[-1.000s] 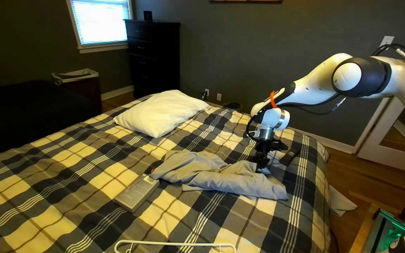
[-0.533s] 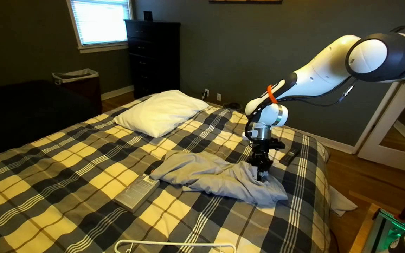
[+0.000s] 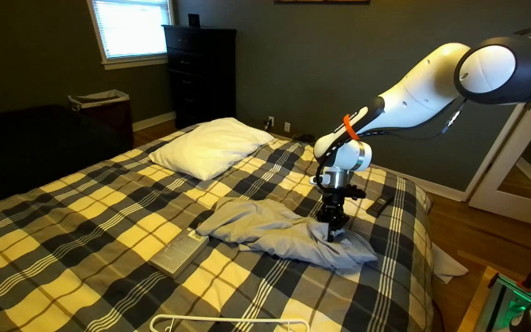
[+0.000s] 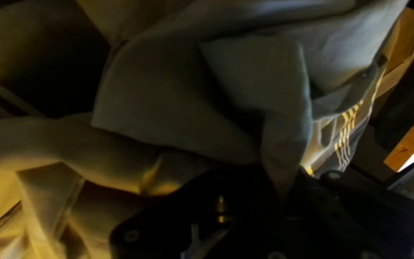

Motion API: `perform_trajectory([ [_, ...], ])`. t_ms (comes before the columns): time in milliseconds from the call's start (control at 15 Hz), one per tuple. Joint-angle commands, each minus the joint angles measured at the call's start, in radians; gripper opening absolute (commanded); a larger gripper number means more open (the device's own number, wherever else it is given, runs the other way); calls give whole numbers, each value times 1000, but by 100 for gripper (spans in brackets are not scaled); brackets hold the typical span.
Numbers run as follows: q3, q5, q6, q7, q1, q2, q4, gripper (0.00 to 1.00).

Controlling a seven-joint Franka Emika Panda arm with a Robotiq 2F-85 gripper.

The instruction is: Move the light blue cloth to the left

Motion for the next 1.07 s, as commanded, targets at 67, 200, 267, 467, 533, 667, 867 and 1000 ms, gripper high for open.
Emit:
perform_trajectory([
  [67, 43, 10, 160, -17, 67, -3, -80, 1],
  [200, 58, -12, 185, 17, 116, -11, -107, 1],
  [267, 61, -30, 205, 39, 145, -19, -122, 1],
  [467, 84, -76, 252, 53, 207, -27, -155, 1],
  [533, 87, -98, 259, 62, 227, -20, -154, 1],
  [667, 71, -169, 243, 118, 281, 7, -139, 1],
  [867, 67, -248, 223, 186, 316, 21, -124, 35],
  [1000, 80, -255, 265, 190, 295, -19, -149, 51],
])
